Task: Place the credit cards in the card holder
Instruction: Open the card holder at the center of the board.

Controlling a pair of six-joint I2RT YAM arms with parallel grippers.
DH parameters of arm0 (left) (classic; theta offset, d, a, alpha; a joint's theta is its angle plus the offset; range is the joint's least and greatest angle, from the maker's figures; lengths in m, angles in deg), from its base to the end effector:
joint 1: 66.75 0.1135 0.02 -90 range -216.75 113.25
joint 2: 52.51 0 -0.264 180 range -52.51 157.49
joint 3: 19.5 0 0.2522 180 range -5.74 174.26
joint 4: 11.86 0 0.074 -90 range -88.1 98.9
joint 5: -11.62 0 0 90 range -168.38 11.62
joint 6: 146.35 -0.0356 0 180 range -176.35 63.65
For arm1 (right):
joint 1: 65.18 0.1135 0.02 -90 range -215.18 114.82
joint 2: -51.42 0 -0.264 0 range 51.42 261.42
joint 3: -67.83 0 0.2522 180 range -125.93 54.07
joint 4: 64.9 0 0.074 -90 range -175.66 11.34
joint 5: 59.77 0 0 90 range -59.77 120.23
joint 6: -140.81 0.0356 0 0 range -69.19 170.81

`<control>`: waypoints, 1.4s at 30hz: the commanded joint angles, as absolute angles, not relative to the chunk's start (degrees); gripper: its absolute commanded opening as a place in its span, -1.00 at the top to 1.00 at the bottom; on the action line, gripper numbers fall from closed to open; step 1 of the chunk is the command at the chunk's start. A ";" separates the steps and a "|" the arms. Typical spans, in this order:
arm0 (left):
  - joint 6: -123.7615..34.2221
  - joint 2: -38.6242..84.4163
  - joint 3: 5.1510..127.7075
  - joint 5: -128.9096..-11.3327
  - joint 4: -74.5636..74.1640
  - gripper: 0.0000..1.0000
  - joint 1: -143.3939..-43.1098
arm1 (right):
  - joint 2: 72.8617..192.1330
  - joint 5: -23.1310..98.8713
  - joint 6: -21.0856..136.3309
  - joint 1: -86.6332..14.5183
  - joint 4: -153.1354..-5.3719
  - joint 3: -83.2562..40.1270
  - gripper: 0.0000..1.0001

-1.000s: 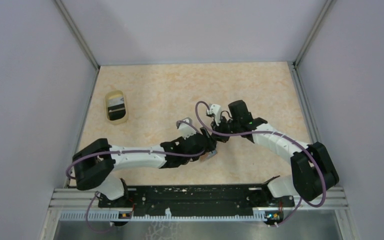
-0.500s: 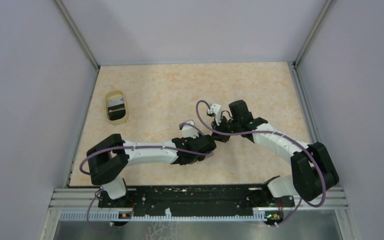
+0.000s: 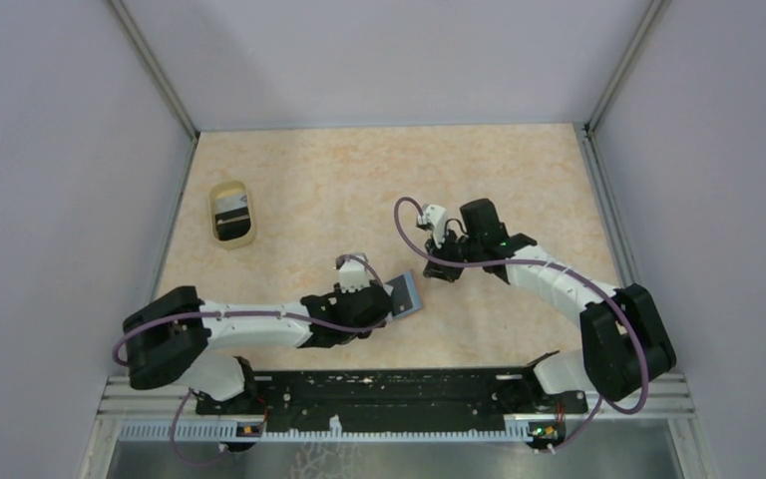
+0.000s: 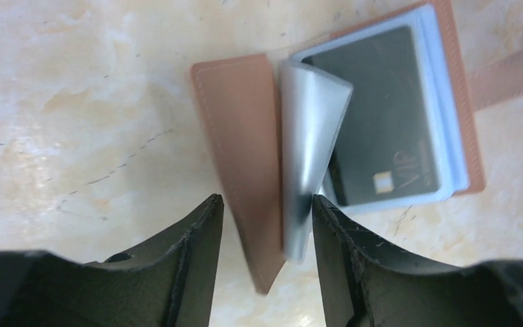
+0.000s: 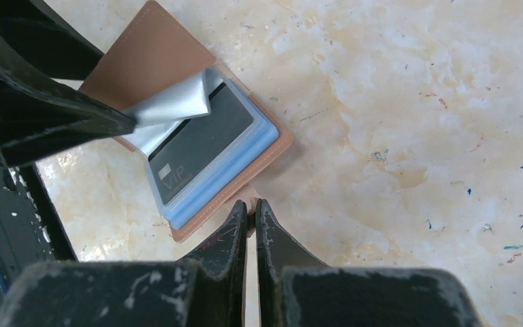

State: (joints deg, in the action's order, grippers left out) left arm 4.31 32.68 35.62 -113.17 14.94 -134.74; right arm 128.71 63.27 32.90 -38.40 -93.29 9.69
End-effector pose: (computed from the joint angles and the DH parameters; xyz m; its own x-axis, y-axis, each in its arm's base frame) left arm 0.1210 -0.2451 0.1637 -0.7156 -0.1399 -0.6843 0.0422 0.9693 -0.2423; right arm 0.2325 0.1391 0.2117 -0.4095 -0.4954 -0.7661 -0.8746 0.4521 0.1751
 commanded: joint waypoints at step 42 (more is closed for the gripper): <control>-10.20 16.49 16.86 -98.98 -7.77 0.57 -130.23 | 136.00 72.16 40.89 -39.61 -93.55 7.05 0.17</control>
State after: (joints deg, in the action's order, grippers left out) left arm -9.50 15.13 16.52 -101.10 -4.14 -130.35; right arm 133.33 76.36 34.78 -39.12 -96.26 8.64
